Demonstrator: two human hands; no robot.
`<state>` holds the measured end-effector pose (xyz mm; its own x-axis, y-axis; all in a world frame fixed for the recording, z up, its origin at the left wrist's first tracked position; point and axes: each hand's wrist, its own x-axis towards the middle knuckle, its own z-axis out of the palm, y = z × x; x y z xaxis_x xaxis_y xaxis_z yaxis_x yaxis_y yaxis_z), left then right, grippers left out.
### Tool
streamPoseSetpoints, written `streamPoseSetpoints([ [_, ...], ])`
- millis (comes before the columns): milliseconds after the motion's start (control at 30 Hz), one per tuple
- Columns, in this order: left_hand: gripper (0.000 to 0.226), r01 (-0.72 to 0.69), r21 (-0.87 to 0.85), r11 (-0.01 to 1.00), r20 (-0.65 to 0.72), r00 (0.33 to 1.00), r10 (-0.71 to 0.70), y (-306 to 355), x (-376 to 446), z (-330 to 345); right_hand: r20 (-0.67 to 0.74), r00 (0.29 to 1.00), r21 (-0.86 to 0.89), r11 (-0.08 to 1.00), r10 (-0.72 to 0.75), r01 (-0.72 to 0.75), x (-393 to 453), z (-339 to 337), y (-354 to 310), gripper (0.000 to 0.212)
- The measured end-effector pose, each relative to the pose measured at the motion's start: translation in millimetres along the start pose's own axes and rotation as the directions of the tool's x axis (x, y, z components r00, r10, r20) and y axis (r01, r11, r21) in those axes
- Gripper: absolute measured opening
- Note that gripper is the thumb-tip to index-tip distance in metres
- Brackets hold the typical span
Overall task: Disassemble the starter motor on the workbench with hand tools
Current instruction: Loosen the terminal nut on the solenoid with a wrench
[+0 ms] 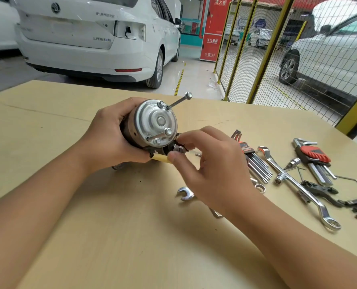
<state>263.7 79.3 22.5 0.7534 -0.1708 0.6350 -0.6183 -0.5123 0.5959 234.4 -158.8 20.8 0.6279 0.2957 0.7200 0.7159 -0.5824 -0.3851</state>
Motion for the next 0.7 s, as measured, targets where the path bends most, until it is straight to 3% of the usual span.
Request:
streamPoseSetpoints([
  [133, 0.089, -0.001, 0.013, 1.000, 0.000, 1.000, 0.001, -2.3, 0.5, -0.6, 0.005, 0.999, 0.011, 0.999, -0.038, 0.038, 1.3, 1.7, 5.0, 0.005],
  [300, 0.091, -0.018, 0.019, 1.000, -0.002, 1.000, 0.018, -2.2, 0.3, -0.4, 0.000, 0.991, 0.049, 0.990, -0.135, 0.135, 0.5, 1.5, 6.8, 0.031],
  [467, 0.087, -0.015, 0.007, 1.000, 0.003, 1.000, 0.015, -0.2, 0.4, -0.6, -0.050, 0.998, 0.011, 0.999, -0.047, 0.048, 2.3, 3.1, 9.4, 0.008],
  [600, 0.087, -0.004, 0.006, 1.000, 0.005, 1.000, 0.004, -0.3, 0.7, -1.0, 0.004, 0.991, 0.038, 0.990, -0.136, 0.135, 1.3, 0.9, 8.4, 0.025],
  [700, 0.086, 0.000, 0.000, 1.000, 0.002, 1.000, 0.000, 0.3, 0.2, -0.6, -0.043, 0.993, 0.091, 0.990, -0.106, 0.109, 0.2, 1.8, 6.2, 0.014],
])
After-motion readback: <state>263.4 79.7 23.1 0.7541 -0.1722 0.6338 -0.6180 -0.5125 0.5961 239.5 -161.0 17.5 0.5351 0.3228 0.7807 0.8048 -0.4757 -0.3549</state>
